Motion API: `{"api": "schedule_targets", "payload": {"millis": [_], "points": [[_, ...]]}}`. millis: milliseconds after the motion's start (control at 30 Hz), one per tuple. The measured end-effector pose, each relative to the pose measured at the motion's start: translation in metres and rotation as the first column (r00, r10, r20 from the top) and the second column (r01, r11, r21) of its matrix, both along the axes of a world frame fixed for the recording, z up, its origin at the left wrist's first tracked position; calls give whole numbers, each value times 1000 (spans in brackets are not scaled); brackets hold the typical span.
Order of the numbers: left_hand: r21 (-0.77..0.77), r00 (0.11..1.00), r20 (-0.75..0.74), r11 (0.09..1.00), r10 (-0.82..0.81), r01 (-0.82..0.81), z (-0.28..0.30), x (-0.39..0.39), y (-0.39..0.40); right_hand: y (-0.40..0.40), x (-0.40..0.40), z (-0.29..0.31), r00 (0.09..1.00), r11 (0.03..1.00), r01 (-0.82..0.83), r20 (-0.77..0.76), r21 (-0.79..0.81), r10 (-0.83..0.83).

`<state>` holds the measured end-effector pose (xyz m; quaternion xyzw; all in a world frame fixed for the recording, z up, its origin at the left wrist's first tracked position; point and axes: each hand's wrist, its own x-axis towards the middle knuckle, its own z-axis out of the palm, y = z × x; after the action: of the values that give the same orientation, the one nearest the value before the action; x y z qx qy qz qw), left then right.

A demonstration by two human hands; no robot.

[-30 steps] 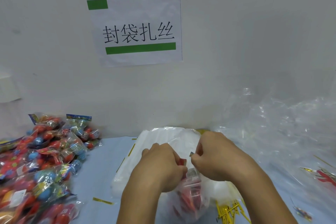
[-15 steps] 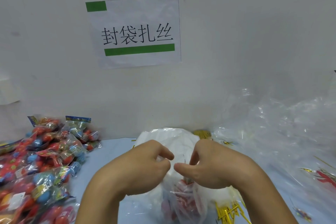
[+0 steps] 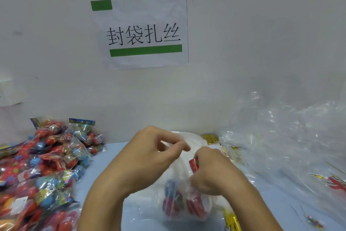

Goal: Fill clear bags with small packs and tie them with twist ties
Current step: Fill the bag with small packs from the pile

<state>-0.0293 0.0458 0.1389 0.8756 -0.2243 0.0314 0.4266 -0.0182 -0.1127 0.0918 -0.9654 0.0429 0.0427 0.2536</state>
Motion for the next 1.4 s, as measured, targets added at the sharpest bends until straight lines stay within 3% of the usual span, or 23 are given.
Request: {"api": "schedule_targets", "payload": {"millis": [100, 200, 267, 400, 433, 567, 667, 833, 967, 1067, 1100, 1200, 1300, 1400], "points": [[-230, 998, 59, 973, -20, 33, 1, 3, 4, -21, 4, 3, 1000, 990, -13, 8, 143, 12], [-395, 987, 132, 918, 94, -35, -2, 10, 10, -38, 4, 6, 998, 933, 0, 53, 359, -21], [-334, 988, 92, 938, 124, -87, -11, 17, 14, -46, 4, 5, 992, 888, 13, 104, 459, -69], [10, 995, -99, 1000, -8, 9, -36, 24, 6, -55, 6, 4, 985, 843, 5, 141, 538, -96], [31, 996, -90, 1000, 6, -4, -42, 27, 2, -56, 6, 3, 988, 843, -3, 131, 538, -80], [-127, 983, 33, 976, 181, -175, -57, 42, -19, -53, 7, -2, 991, 902, 25, 105, 431, -77], [-197, 968, 91, 957, 234, -213, -66, 46, -26, -53, 5, 3, 978, 949, 73, 167, 308, -129], [-232, 946, 106, 933, 306, -276, -77, 50, -31, -67, -7, 22, 946, 977, 12, 313, 212, -80], [-258, 939, 137, 926, 316, -274, -80, 53, -33, -70, -14, 34, 808, 988, 123, 570, 89, -152], [-246, 958, 133, 945, 255, -217, -77, 51, -37, -62, -14, 37, 668, 991, -26, 740, 130, -79], [-247, 962, 134, 948, 238, -200, -76, 51, -39, -59, -12, 36, 695, 985, -89, 718, 146, -44], [-257, 972, 127, 953, 197, -159, -74, 48, -42, -57, -5, 23, 866, 994, -50, 500, 94, -4], [-271, 980, 128, 956, 150, -111, -72, 47, -42, -64, 1, 12, 919, 993, -62, 394, 98, 19], [-238, 989, 124, 970, 77, -46, -71, 47, -41, -56, -2, 12, 948, 939, -213, 291, 269, 132]]}}
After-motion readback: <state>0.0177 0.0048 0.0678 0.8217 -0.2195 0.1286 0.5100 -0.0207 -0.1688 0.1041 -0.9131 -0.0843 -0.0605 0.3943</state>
